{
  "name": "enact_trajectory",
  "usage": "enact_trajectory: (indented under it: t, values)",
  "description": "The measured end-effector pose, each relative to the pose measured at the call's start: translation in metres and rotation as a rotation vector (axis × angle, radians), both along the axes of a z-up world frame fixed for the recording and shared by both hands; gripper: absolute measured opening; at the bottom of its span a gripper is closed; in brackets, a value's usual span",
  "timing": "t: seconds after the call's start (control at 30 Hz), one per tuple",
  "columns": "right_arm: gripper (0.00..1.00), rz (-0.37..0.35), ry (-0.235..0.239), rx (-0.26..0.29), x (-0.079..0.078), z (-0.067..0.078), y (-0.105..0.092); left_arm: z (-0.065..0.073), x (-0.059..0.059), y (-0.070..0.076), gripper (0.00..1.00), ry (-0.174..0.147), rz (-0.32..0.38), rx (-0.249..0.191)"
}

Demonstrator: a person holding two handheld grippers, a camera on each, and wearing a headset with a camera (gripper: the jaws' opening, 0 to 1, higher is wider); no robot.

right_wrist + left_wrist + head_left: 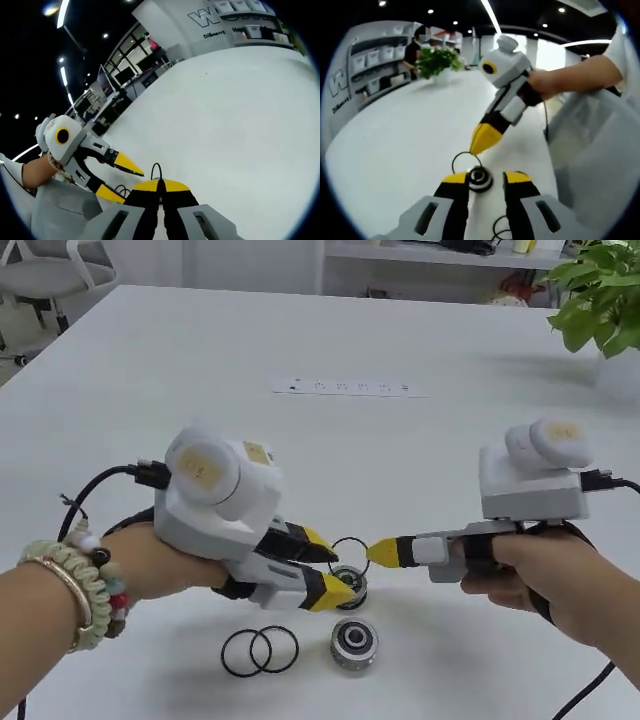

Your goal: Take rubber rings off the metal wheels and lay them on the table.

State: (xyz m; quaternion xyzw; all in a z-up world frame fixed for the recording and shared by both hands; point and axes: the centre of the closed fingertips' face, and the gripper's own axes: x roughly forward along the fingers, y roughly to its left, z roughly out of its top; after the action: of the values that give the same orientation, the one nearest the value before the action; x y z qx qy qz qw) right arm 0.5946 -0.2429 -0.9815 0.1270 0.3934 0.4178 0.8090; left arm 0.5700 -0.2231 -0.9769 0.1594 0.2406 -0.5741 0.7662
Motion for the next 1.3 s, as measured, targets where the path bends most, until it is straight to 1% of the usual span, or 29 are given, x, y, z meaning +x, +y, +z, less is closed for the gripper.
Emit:
enact_trajectory:
  t: [0.07,0.13,0.2,0.27,0.3,0.37,0.43,0.53,0.57,0.67,0.7,0.73,0.83,0.9,0.93,1.0,1.1,1.2,1.3]
  values:
    - [0.0,-0.006,-0.005,0.007,0.001,0.003,0.0,0.005,-0.001,0.003,0.33,-0.003,-0.005,0.004]
    - [0.0,-0.005,-0.014,0.013,0.002,0.006,0.002,0.014,-0.003,0.009,0.35,-0.015,-0.015,0.011]
    - [0.0,-0.004,-0.024,0.026,0.002,0.012,0.004,0.019,-0.005,0.015,0.37,-0.019,-0.017,0.017]
    - [0.0,-0.004,-0.034,0.039,0.002,0.018,0.006,0.025,-0.007,0.023,0.4,-0.026,-0.015,0.022]
    - [0.0,-0.001,-0.041,0.044,0.002,0.02,0.007,0.029,-0.008,0.029,0.41,-0.036,-0.011,0.025]
    - [0.0,0.002,-0.047,0.05,0.002,0.024,0.008,0.034,-0.009,0.037,0.42,-0.045,-0.001,0.025]
    - [0.0,0.006,-0.056,0.056,0.002,0.027,0.01,0.041,-0.01,0.049,0.43,-0.052,0.029,0.018]
    - [0.0,0.018,-0.068,0.063,0.0,0.032,0.014,0.051,-0.01,0.068,0.45,-0.073,0.088,0.003]
    - [0.0,0.023,-0.071,0.066,0.0,0.033,0.016,0.053,-0.01,0.072,0.45,-0.078,0.1,0.001]
    - [0.0,0.038,-0.077,0.071,-0.003,0.036,0.019,0.057,-0.016,0.087,0.48,-0.095,0.126,-0.003]
    - [0.0,0.043,-0.079,0.075,-0.004,0.037,0.021,0.057,-0.017,0.089,0.48,-0.097,0.128,-0.001]
    - [0.0,0.045,-0.081,0.079,-0.004,0.038,0.021,0.058,-0.019,0.095,0.48,-0.103,0.138,0.003]
    - [0.0,0.053,-0.086,0.093,-0.005,0.042,0.024,0.057,-0.021,0.106,0.49,-0.11,0.18,0.005]
    - [0.0,0.057,-0.087,0.095,-0.007,0.043,0.027,0.055,-0.026,0.112,0.49,-0.112,0.196,0.003]
    - [0.0,0.073,-0.09,0.094,-0.01,0.043,0.03,0.054,-0.03,0.116,0.49,-0.116,0.202,0.002]
    - [0.0,0.092,-0.098,0.085,-0.014,0.043,0.035,0.053,-0.034,0.123,0.5,-0.116,0.231,-0.003]
    - [0.0,0.119,-0.101,0.085,-0.02,0.044,0.04,0.049,-0.04,0.129,0.51,-0.105,0.256,-0.008]
    - [0.0,0.151,-0.115,0.07,-0.025,0.043,0.046,0.042,-0.05,0.135,0.51,-0.104,0.262,0.009]
    - [0.0,0.18,-0.11,0.06,-0.031,0.04,0.051,0.037,-0.056,0.139,0.53,-0.092,0.287,0.01]
